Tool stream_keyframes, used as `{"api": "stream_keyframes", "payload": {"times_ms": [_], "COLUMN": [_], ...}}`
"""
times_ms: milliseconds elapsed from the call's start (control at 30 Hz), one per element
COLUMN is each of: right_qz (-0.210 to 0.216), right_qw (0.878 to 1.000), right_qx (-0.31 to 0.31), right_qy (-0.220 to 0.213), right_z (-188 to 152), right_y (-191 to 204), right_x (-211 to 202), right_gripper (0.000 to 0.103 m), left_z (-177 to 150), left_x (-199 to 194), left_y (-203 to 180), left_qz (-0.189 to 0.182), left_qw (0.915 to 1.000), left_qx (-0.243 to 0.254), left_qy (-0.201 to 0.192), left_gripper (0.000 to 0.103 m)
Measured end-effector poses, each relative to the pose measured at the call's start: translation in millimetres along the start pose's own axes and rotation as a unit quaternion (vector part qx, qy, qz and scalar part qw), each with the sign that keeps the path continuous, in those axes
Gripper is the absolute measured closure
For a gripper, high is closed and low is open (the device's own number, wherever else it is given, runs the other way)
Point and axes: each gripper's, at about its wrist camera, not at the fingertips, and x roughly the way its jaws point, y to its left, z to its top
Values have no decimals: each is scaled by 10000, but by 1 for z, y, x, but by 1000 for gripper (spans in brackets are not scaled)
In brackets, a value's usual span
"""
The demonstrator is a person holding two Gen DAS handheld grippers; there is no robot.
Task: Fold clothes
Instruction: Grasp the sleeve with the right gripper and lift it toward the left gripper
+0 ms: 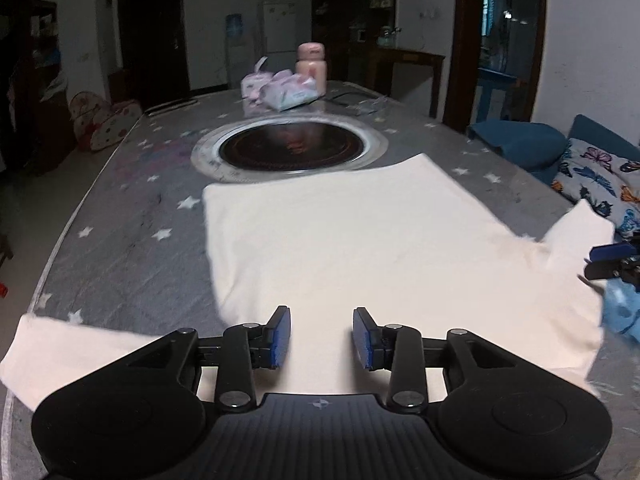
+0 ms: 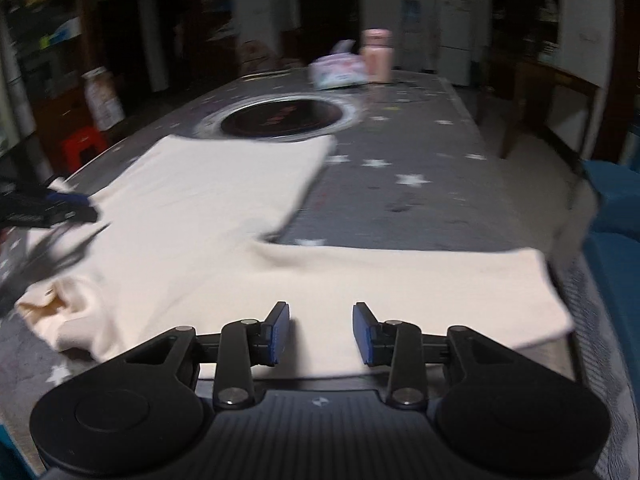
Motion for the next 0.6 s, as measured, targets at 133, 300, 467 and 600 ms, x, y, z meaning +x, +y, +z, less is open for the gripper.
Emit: {"api": "stream_keyframes", "payload": {"times_ms": [133,300,467,600], "right_qz": [-520,-1010,-1275,-1084], "right_qw": [9978,9904,9776,9695], "right_qx": [416,937,1666,2181], "right_qy": [27,-108,-141,-258], "right_z": [-8,-14,-18,-23], "right_y": [-32,-70,-111,-131], "right_x": [-3,-13,-10,-5], "right_gripper": [68,68,68,68], "left_z": [4,5,4,2], "left_x": [-4,-4,-1,0], "left_y": [-22,-49,-65,-75], "left_qz": [-293,-589,-715,-755], "left_qw": [9994,9975,9960,9951], "left_qx": [159,393,536,637], "left_qy": [-92,-72,-12,13], "left_gripper": [61,59,56,54]}}
